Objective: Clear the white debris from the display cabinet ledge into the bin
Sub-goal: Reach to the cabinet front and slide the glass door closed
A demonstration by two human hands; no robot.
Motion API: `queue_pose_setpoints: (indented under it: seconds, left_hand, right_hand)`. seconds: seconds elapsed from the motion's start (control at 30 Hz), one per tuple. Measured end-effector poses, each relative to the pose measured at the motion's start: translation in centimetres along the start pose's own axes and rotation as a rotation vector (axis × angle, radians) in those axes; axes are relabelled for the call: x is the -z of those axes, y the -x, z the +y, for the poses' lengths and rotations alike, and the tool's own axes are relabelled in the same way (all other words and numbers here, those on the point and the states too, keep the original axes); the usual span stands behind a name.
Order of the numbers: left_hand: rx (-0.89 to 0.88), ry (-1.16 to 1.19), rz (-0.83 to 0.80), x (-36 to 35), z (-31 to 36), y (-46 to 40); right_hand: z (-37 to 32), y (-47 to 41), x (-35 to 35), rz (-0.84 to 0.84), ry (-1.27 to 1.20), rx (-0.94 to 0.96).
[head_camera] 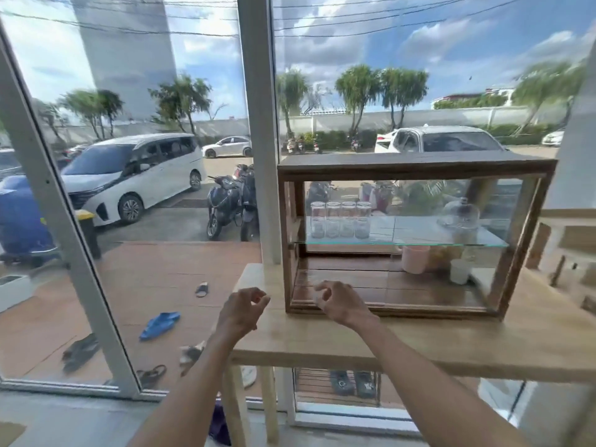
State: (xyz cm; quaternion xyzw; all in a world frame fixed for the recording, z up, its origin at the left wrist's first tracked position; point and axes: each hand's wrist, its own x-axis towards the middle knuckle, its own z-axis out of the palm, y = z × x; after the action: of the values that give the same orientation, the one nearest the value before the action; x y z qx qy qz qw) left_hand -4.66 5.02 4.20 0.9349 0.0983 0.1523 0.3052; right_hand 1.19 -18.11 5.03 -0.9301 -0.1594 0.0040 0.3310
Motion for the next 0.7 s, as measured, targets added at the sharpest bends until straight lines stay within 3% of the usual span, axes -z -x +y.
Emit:
queue_pose_setpoints:
  seconds: [0.33,0.7]
  left_hand:
    - [-0.135,0.054,-0.121,-8.8,9.0,-1.0]
    - [-0.235,-0.135,-0.099,-16.1,7.8,2.5]
  right_hand:
    - [10.5,3.6,9.4,0.154,0.075,-0.17]
    - [17.3,4.7,14.7,0.269,0.062,-0.142]
